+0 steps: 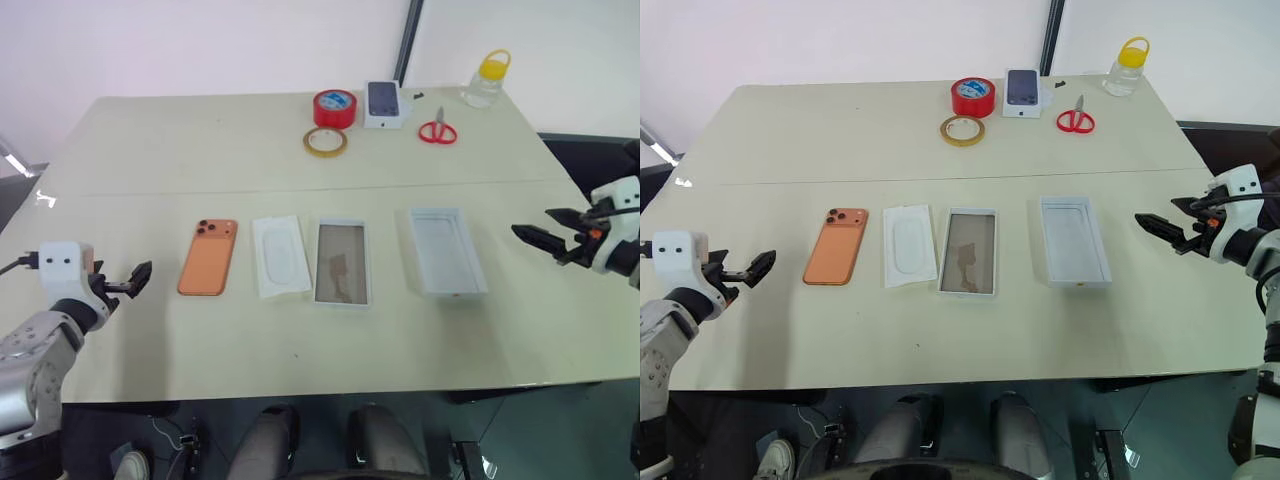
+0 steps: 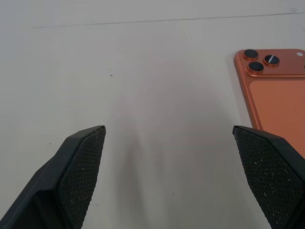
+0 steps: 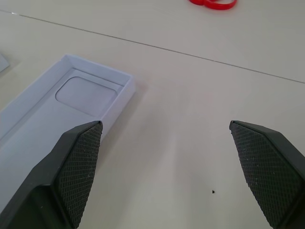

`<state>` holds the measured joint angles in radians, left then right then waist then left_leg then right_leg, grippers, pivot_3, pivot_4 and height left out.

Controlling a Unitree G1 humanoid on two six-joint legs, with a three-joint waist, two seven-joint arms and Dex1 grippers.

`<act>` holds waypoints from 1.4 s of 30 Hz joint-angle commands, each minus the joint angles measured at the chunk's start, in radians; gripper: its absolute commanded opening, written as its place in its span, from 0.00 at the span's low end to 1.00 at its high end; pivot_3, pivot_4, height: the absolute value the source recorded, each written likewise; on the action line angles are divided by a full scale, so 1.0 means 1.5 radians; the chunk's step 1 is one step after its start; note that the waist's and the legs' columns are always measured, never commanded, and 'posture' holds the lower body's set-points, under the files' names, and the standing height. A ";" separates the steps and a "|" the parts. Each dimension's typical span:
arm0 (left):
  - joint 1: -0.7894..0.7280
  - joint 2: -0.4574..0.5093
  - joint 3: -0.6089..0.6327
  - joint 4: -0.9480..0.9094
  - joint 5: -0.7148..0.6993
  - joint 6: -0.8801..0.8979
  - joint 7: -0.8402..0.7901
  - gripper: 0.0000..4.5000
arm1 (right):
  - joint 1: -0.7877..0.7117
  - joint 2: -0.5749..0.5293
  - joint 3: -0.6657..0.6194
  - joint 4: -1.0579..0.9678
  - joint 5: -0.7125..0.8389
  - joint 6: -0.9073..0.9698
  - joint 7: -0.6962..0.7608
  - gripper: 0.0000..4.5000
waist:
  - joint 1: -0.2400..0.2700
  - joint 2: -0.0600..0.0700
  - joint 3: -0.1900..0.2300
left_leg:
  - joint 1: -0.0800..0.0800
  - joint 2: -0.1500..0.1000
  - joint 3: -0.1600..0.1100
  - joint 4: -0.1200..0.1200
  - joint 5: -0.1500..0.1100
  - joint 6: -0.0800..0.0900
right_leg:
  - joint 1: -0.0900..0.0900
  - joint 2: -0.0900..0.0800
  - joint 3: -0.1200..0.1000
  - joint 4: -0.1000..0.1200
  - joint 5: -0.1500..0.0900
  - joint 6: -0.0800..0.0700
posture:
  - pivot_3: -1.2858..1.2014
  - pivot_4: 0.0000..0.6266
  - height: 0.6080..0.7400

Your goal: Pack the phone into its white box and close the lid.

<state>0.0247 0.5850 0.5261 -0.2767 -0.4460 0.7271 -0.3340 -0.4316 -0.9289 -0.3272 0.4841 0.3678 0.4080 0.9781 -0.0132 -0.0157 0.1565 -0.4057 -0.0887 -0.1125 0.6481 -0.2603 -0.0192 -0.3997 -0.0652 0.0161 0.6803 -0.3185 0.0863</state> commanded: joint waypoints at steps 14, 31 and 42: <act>-0.033 -0.019 -0.024 -0.045 -0.019 0.010 0.006 1.00 | 0.017 0.007 0.017 -0.101 0.010 0.010 0.019 0.99 | 0.001 0.000 0.000 | 0.000 0.000 0.000 0.000 0.000 0.000 | 0.000 0.000 0.000 0.000 0.000 0.000 | 0.52 0.24 1.00; -0.257 -0.153 -0.170 -0.092 -0.163 0.322 0.098 1.00 | 0.102 0.071 0.159 -0.566 0.050 0.103 -0.007 0.99 | -0.002 0.000 0.000 | 0.000 0.000 0.001 0.001 0.001 -0.002 | -0.002 0.001 0.002 0.002 0.000 0.000 | 0.52 0.24 1.00; -0.311 -0.274 -0.065 -0.064 -0.182 0.528 0.198 1.00 | 0.113 0.094 0.193 -0.612 0.057 0.101 -0.020 0.99 | 0.002 -0.001 0.000 | -0.001 0.000 0.001 0.002 0.002 -0.003 | -0.001 0.001 0.002 0.001 0.000 0.000 | 0.52 0.24 1.00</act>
<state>-0.4255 0.1793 0.4098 -0.3636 -0.7199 1.4821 -0.0554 -0.2446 -0.7981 -0.0403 -0.4102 0.4444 0.5806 0.9482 -0.0099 -0.0172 0.1571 -0.4070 -0.0887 -0.1110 0.6508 -0.2575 -0.0242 -0.4019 -0.0633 0.0185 0.6825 -0.3184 0.0870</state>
